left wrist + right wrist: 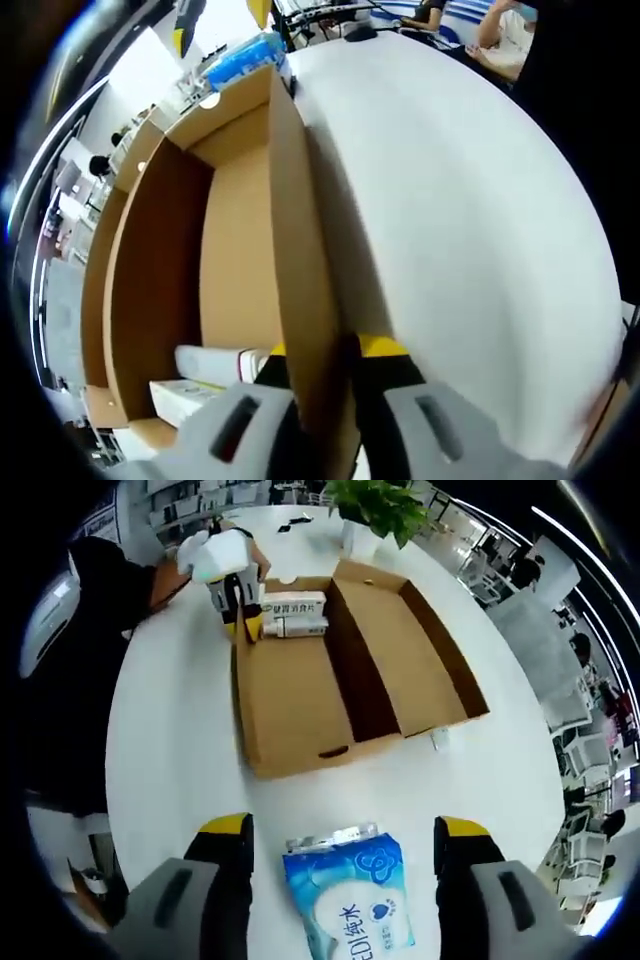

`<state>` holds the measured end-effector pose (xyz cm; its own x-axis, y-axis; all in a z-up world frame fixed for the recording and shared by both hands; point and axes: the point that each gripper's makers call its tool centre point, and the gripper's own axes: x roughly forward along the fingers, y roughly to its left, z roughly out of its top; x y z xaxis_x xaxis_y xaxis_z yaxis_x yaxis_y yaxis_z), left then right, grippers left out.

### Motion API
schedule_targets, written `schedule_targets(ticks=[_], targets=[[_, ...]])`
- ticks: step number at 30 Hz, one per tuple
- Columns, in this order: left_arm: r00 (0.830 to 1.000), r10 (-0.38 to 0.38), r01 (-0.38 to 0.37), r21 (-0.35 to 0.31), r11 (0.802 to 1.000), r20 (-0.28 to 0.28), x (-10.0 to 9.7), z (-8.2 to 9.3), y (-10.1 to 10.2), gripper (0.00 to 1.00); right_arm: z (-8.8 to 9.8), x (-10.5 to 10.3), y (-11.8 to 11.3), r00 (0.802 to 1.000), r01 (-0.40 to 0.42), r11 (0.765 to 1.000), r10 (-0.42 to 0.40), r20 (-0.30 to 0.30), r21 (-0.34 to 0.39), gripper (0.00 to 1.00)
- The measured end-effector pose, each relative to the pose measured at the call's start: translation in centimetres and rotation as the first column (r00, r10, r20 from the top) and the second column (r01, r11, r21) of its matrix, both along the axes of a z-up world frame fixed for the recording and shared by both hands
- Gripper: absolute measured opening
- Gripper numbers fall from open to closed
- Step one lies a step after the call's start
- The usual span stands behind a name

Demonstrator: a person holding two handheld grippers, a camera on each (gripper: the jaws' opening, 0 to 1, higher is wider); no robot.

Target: Operate the shoe box by opening the lid, removing the specified soft item, and placing it in the target area until the item is outside and the box remains undamaged.

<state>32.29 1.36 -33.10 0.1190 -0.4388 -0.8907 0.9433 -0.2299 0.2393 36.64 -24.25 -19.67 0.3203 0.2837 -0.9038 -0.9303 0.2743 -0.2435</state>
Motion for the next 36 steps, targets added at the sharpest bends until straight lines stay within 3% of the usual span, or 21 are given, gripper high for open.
schedule_targets(ticks=[9, 26, 31, 36], targets=[[1.0, -0.005, 0.005, -0.004, 1.0, -0.003, 0.2, 0.1, 0.0, 0.1, 2.4, 1.4, 4.6, 0.993, -0.072, 0.997, 0.069, 0.094, 0.035, 0.72], [1.0, -0.017, 0.017, -0.001, 1.0, 0.0, 0.3, 0.0, -0.1, 0.1, 0.8, 3.1, 13.0, 0.961, -0.259, 0.961, 0.247, 0.126, 0.093, 0.69], [1.0, -0.017, 0.017, -0.001, 1.0, 0.001, 0.3, 0.0, -0.1, 0.1, -0.3, 4.0, 14.3, 0.941, -0.323, 0.944, 0.312, 0.132, 0.073, 0.68], [1.0, -0.018, 0.018, 0.0, 1.0, 0.002, 0.3, 0.0, -0.1, 0.1, -0.8, 3.9, 16.2, 0.905, -0.415, 0.906, 0.403, 0.135, 0.078, 0.67]])
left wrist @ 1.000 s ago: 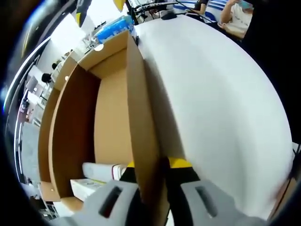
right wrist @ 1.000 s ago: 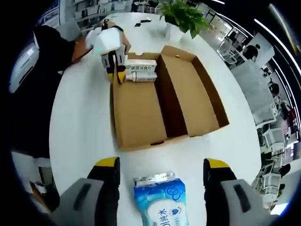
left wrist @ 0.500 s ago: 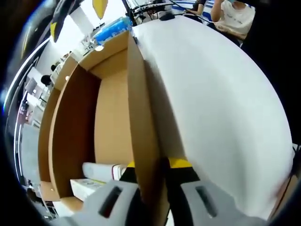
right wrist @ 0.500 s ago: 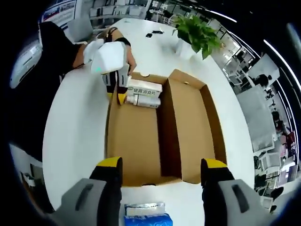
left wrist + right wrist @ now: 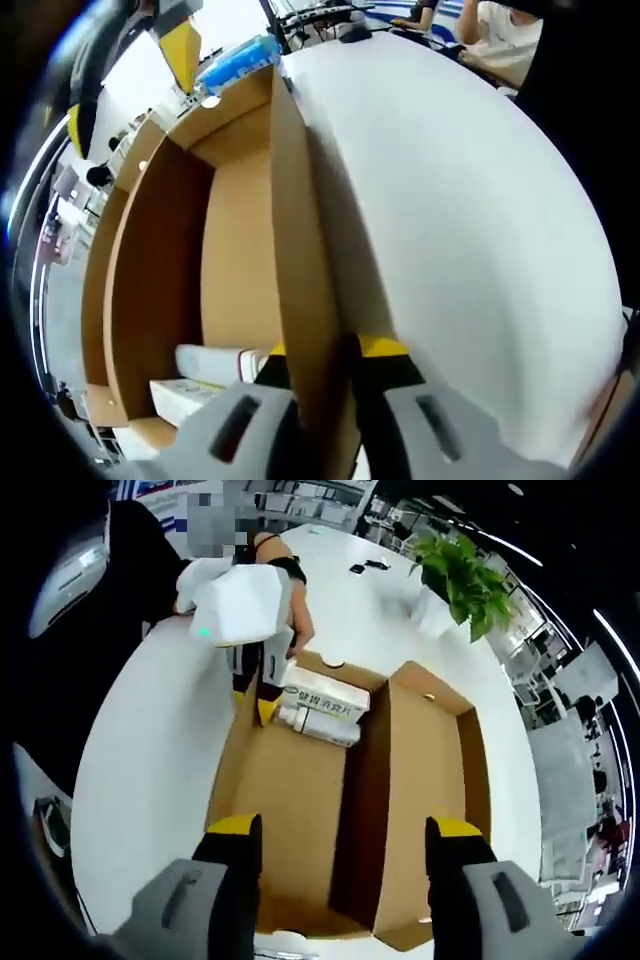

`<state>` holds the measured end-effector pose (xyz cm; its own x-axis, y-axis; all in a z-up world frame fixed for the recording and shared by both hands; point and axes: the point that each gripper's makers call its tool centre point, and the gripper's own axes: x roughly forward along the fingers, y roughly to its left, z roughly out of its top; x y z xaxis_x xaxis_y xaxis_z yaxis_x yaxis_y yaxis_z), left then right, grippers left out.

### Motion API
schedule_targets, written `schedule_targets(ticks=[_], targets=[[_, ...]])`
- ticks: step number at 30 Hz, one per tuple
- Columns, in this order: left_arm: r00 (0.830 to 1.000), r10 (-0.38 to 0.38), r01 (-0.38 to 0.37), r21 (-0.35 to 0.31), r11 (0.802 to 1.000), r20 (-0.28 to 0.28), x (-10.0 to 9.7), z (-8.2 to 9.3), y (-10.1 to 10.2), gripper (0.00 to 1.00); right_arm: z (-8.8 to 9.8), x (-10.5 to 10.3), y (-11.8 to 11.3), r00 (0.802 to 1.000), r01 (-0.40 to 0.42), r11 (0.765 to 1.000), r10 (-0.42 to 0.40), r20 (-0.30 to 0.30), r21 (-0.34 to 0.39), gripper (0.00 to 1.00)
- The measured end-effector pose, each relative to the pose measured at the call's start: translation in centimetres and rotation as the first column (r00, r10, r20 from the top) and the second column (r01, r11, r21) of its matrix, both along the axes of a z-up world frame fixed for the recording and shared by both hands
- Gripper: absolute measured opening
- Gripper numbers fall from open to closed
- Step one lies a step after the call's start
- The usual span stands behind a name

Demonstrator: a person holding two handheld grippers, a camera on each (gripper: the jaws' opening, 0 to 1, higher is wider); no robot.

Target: Operate the shoe box by opening the lid, removing the specified soft item, and placing it in the target area until the item is outside and the box remains undamaged.

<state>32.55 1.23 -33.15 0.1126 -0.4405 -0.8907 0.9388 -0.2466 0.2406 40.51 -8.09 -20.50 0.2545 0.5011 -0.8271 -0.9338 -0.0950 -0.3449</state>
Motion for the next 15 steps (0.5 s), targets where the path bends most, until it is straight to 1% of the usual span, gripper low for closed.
schedule_targets(ticks=[1, 4, 7, 10, 13, 15], targets=[[1.0, -0.001, 0.001, 0.003, 1.0, 0.002, 0.0, 0.0, 0.0, 0.1, -0.1, 0.0, 0.4, 1.0, -0.016, 1.0, 0.016, -0.002, 0.011, 0.67], [1.0, -0.003, 0.003, 0.014, 1.0, 0.008, 0.0, -0.1, 0.1, 0.1, -0.3, 0.4, 1.7, 0.997, -0.073, 0.997, 0.073, 0.026, 0.036, 0.65], [1.0, -0.002, 0.002, 0.016, 1.0, 0.01, 0.0, -0.1, 0.1, 0.1, -0.9, 0.3, 2.1, 0.994, -0.109, 0.994, 0.109, 0.028, 0.024, 0.65], [1.0, -0.001, 0.001, 0.02, 1.0, 0.011, -0.1, -0.2, 0.1, 0.1, -2.1, 0.0, 3.0, 0.985, -0.171, 0.985, 0.171, 0.02, 0.005, 0.65], [1.0, 0.0, 0.0, 0.018, 1.0, 0.008, -0.1, -0.2, 0.1, 0.1, -3.6, 0.0, 4.0, 0.98, -0.198, 0.98, 0.199, 0.005, -0.029, 0.66], [1.0, -0.002, 0.001, 0.017, 1.0, 0.007, -0.1, -0.2, 0.1, 0.11, -4.4, -0.1, 4.6, 0.976, -0.219, 0.975, 0.219, -0.011, -0.036, 0.66]])
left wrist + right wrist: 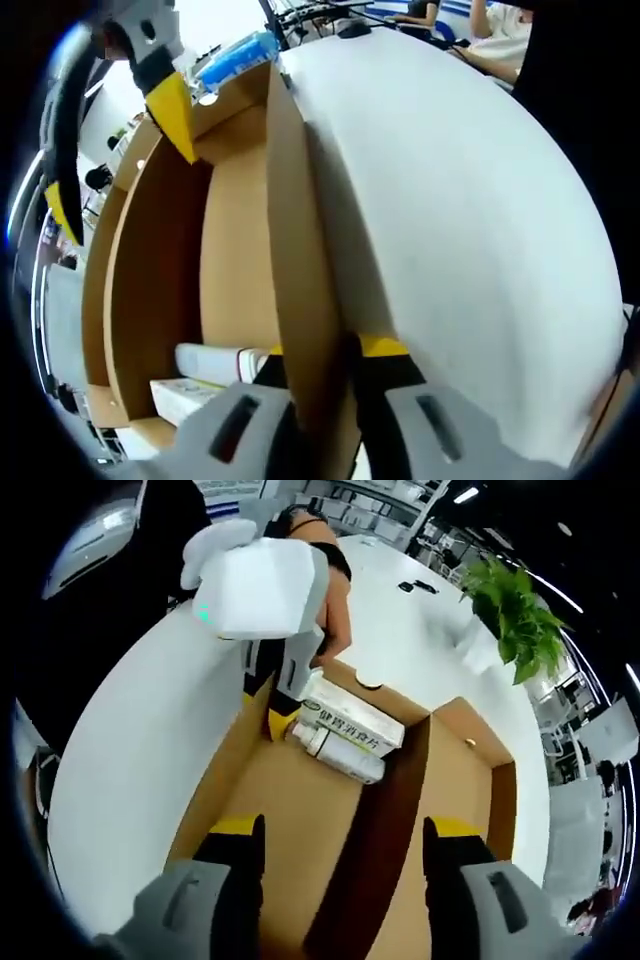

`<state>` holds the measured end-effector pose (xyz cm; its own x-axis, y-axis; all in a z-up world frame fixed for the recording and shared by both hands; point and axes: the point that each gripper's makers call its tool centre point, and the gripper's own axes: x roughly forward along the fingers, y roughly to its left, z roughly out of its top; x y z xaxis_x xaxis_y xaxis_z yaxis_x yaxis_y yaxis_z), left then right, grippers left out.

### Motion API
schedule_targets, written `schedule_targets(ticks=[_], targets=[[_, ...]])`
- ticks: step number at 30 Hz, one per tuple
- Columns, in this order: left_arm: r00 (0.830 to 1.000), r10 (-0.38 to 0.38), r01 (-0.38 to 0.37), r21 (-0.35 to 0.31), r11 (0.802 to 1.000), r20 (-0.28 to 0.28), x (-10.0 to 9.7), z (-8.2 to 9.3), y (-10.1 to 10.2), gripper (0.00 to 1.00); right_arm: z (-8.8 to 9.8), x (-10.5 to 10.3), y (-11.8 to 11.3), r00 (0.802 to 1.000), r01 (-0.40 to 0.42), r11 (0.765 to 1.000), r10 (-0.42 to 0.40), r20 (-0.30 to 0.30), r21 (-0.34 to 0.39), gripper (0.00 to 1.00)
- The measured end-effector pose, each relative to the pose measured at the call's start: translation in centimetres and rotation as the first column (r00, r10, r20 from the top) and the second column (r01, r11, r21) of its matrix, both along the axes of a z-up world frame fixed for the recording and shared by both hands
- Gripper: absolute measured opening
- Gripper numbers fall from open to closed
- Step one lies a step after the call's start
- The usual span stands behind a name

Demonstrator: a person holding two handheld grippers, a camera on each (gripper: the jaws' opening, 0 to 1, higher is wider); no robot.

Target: Operate the shoe box by opening the lid, removing the specified soft item, and placing it in the target area until the item is outside and the box remains undamaged.

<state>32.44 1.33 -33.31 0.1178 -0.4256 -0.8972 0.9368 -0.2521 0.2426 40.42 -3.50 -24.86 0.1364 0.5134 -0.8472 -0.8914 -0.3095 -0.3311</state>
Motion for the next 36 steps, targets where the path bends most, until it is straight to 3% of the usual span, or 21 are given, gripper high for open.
schedule_targets(ticks=[12, 26, 36], targets=[[1.0, -0.007, 0.007, 0.0, 1.0, -0.004, -0.1, 0.0, 0.1, 0.11, -1.6, 0.4, 2.6, 0.996, -0.089, 0.996, 0.089, -0.022, 0.016, 0.64], [1.0, -0.006, 0.006, 0.002, 1.0, -0.005, 0.0, 0.0, 0.0, 0.11, -5.1, -0.8, 5.7, 0.973, -0.225, 0.971, 0.22, -0.062, -0.077, 0.62], [1.0, -0.009, 0.009, 0.005, 1.0, 0.0, 0.0, 0.0, -0.1, 0.11, -7.5, -0.7, 6.4, 0.956, -0.293, 0.943, 0.287, -0.059, -0.158, 0.49]])
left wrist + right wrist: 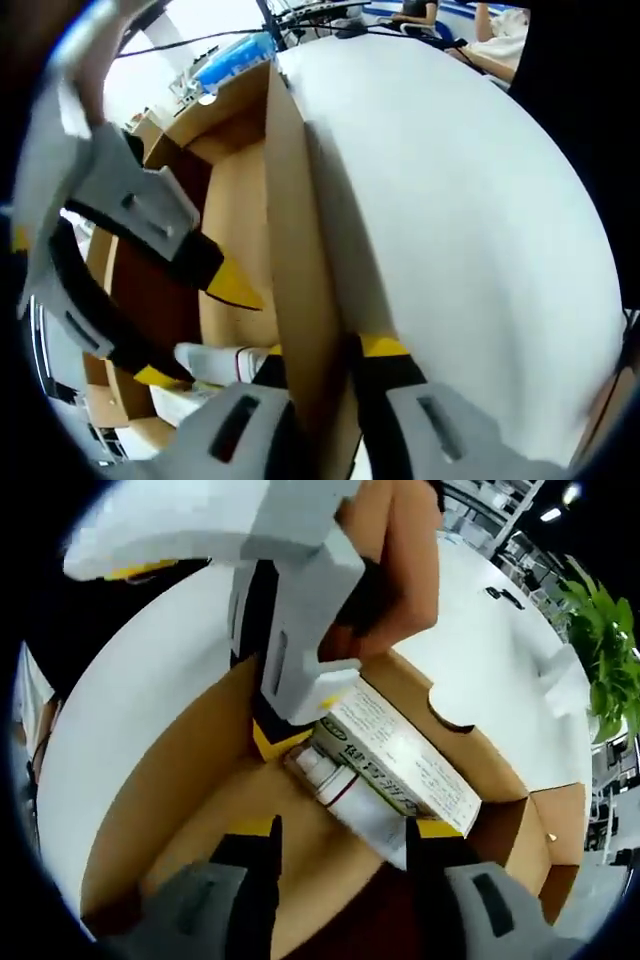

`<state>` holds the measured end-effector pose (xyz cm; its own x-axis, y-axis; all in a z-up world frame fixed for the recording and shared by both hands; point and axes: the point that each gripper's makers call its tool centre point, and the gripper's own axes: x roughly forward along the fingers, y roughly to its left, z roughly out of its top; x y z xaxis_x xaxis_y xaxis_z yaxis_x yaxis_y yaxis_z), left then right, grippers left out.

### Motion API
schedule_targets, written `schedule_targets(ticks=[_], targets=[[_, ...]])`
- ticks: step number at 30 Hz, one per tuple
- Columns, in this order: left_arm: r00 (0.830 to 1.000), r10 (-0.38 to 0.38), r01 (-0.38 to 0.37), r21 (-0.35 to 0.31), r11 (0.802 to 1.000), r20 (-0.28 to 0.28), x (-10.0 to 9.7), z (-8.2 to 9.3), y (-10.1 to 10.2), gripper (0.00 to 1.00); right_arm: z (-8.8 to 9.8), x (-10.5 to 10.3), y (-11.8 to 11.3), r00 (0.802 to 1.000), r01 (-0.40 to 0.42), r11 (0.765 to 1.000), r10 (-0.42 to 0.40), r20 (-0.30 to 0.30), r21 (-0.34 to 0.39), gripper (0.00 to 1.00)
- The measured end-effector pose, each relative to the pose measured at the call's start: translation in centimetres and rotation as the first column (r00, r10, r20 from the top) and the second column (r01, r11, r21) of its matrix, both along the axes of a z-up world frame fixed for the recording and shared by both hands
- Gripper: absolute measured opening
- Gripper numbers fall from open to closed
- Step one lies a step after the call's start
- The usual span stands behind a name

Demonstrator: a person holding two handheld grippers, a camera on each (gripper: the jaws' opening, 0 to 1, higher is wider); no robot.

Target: Operate the shoe box by opening the lid, removing the specified soft item, and placing it in the target area until the item is outside and the box remains undamaged.

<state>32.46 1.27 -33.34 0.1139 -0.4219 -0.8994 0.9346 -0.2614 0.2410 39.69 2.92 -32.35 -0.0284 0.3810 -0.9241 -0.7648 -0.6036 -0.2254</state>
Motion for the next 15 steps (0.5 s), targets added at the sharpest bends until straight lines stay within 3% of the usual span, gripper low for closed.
schedule_targets(ticks=[3, 10, 15], targets=[[1.0, 0.002, -0.002, 0.001, 1.0, -0.001, 0.0, 0.0, 0.0, 0.11, 0.2, 0.3, 0.4, 1.0, 0.014, 1.0, -0.014, 0.004, -0.004, 0.42], [1.0, -0.001, 0.001, 0.006, 1.0, 0.001, -0.1, 0.0, 0.1, 0.11, 0.3, 0.6, 0.2, 1.0, 0.008, 1.0, -0.008, 0.013, -0.025, 0.38], [1.0, -0.007, 0.007, 0.009, 1.0, 0.004, 0.0, 0.0, 0.0, 0.11, -1.3, 0.9, -1.0, 0.999, -0.016, 0.995, 0.021, 0.05, -0.1, 0.35]])
